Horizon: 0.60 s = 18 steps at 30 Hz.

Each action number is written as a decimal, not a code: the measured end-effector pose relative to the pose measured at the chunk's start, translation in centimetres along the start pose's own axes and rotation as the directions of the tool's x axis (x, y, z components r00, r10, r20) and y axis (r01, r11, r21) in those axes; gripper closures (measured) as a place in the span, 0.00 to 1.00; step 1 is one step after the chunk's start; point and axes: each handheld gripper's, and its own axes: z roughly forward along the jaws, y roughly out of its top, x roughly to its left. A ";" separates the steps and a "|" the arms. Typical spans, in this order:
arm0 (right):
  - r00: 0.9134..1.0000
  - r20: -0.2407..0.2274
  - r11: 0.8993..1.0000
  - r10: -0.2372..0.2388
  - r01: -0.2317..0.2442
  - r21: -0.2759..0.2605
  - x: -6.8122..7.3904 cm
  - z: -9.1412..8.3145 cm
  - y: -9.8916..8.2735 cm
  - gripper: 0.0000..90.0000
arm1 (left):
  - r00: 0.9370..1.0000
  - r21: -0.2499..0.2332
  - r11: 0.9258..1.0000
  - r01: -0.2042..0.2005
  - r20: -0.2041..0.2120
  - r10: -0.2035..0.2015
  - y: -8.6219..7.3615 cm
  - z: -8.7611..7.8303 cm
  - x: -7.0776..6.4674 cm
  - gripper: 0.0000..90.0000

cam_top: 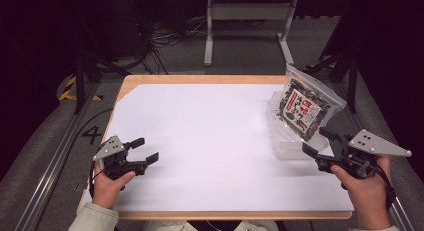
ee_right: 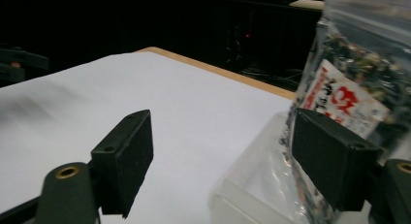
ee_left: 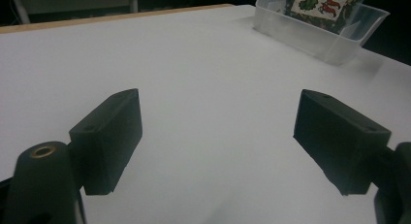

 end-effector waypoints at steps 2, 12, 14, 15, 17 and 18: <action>1.000 -0.023 1.000 -0.006 0.006 -0.005 0.6 0.4 0.0 0.25 | 1.000 0.002 1.000 -0.007 0.001 0.007 0.0 0.0 -0.1 0.20; 0.996 -0.093 0.999 -0.005 0.001 -0.038 2.4 2.2 -0.9 0.25 | 1.000 0.007 1.000 -0.014 0.007 0.014 0.0 0.1 -0.1 0.20; 0.994 -0.106 0.999 -0.009 0.005 -0.040 2.8 2.9 -1.4 0.25 | 1.000 0.011 1.000 -0.011 0.010 0.011 -0.1 0.2 -0.1 0.20; 0.994 -0.112 0.999 -0.013 0.009 -0.037 3.0 3.1 -1.6 0.25 | 1.000 0.011 1.000 -0.011 0.010 0.011 -0.1 0.2 -0.1 0.20; 0.992 -0.122 0.999 -0.017 0.013 -0.034 3.2 3.7 -2.1 0.25 | 1.000 0.012 1.000 -0.017 0.009 0.016 -0.1 0.2 -0.1 0.20; 0.992 -0.129 0.999 -0.016 0.012 -0.030 3.3 3.9 -2.4 0.25 | 1.000 0.013 1.000 -0.017 0.010 0.017 -0.1 0.2 -0.1 0.20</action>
